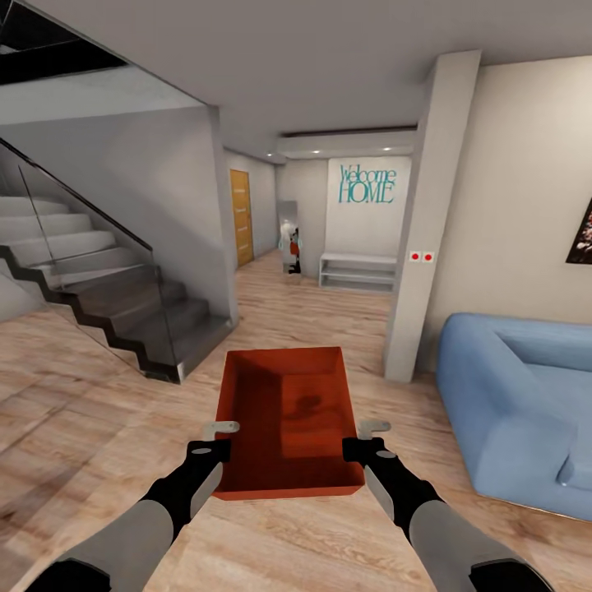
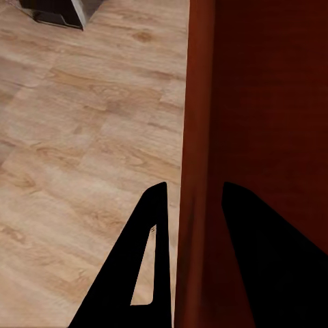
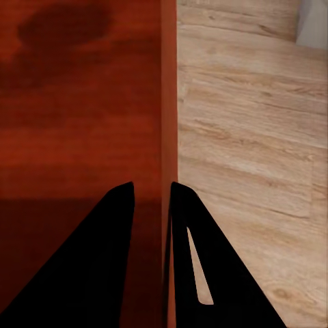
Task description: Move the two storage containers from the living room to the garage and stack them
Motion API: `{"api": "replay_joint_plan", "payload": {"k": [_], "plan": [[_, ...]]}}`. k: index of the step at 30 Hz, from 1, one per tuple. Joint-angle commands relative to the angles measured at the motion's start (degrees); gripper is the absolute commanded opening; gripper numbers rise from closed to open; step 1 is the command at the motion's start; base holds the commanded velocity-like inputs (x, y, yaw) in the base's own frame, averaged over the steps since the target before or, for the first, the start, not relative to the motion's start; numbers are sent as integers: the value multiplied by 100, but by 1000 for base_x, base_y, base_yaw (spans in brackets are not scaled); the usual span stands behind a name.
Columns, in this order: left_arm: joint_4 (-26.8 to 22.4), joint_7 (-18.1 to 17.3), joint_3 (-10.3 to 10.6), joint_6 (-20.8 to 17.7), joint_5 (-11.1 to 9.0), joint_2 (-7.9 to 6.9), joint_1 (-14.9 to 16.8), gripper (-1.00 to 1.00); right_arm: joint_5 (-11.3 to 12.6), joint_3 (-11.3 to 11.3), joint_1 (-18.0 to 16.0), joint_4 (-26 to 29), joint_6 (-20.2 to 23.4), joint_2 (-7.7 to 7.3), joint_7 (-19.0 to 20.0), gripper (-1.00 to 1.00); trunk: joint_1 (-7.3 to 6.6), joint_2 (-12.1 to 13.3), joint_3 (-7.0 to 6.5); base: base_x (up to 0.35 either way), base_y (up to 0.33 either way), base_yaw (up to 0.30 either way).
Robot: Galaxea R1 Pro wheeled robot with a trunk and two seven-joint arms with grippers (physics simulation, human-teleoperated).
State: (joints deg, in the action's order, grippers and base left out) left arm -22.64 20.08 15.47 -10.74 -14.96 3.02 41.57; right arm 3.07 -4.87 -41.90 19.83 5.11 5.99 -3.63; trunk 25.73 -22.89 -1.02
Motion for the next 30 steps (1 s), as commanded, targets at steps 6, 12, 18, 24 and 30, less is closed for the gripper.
{"api": "replay_joint_plan", "payload": {"k": [6,12,18,24,30], "plan": [[-12,65,-483,-43,-24,-192,1,-100,-8,145,-2,30,34,-10,-24,-100,5,-4,2,321,76,0],[-12,64,-482,-45,-24,-188,1,-100,-8,145,-2,30,34,-10,-31,-100,5,-4,2,321,76,0],[-12,66,-483,-45,-24,-187,1,-100,-8,145,-2,30,34,-10,-33,-100,5,-4,2,321,76,0],[-12,66,-483,-42,-24,-187,1,-100,-6,145,-2,30,33,-10,-33,-100,5,-4,2,321,76,0],[-12,66,-484,-42,-24,-186,1,-100,0,145,-2,30,33,-10,-30,-100,5,-4,0,321,76,0]]}}
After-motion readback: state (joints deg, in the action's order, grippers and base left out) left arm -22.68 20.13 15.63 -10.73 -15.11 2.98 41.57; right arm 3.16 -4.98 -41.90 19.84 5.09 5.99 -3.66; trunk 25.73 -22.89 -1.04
